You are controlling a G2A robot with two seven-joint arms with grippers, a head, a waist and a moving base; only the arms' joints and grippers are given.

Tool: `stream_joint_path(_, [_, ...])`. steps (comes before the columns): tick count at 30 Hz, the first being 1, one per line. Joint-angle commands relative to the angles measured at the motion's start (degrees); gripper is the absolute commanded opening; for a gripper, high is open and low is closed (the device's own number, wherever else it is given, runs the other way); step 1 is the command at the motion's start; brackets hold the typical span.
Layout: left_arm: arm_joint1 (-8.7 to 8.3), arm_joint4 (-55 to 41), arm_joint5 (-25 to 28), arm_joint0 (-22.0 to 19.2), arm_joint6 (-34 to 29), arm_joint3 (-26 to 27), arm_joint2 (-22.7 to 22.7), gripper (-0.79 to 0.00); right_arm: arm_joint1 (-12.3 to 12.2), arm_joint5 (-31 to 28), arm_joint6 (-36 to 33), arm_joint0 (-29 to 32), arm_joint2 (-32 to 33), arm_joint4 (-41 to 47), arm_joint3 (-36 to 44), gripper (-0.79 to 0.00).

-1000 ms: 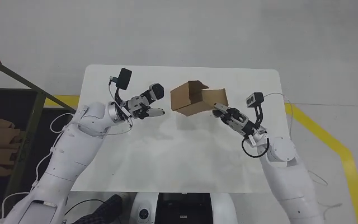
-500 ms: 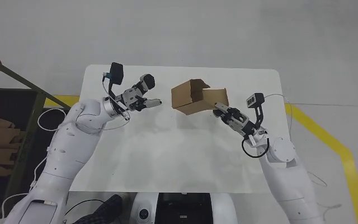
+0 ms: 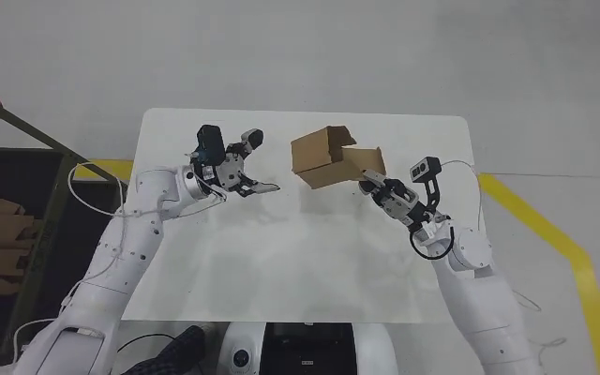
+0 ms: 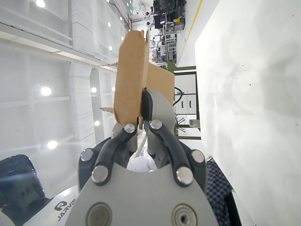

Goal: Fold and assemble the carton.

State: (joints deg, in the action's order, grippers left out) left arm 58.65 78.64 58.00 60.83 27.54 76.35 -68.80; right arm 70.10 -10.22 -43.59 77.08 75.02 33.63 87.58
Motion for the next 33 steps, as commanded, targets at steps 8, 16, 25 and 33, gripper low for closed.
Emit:
stream_joint_path(8, [1.23,8.26,0.0,-5.22,17.3,-8.63,8.93,0.0,0.51,-1.5,-1.4,-1.76,-2.68,1.15,-2.77,-0.785])
stream_joint_path(16, [2.1,0.43,0.0,-8.91,16.72,-12.7,17.83,0.0,1.0,-4.82,-2.61,-2.92,-4.48,2.39,-5.45,-0.785])
stream_joint_path(25, [1.95,-8.08,0.0,-10.85,14.8,-12.88,23.09,0.0,1.46,-7.69,-2.44,-3.75,-5.57,3.31,-7.6,-0.785])
stream_joint_path(33, [2.46,-15.11,0.0,-11.35,11.22,-13.73,23.12,0.0,1.83,-8.56,-2.3,-4.14,-6.89,3.29,-8.81,-0.785])
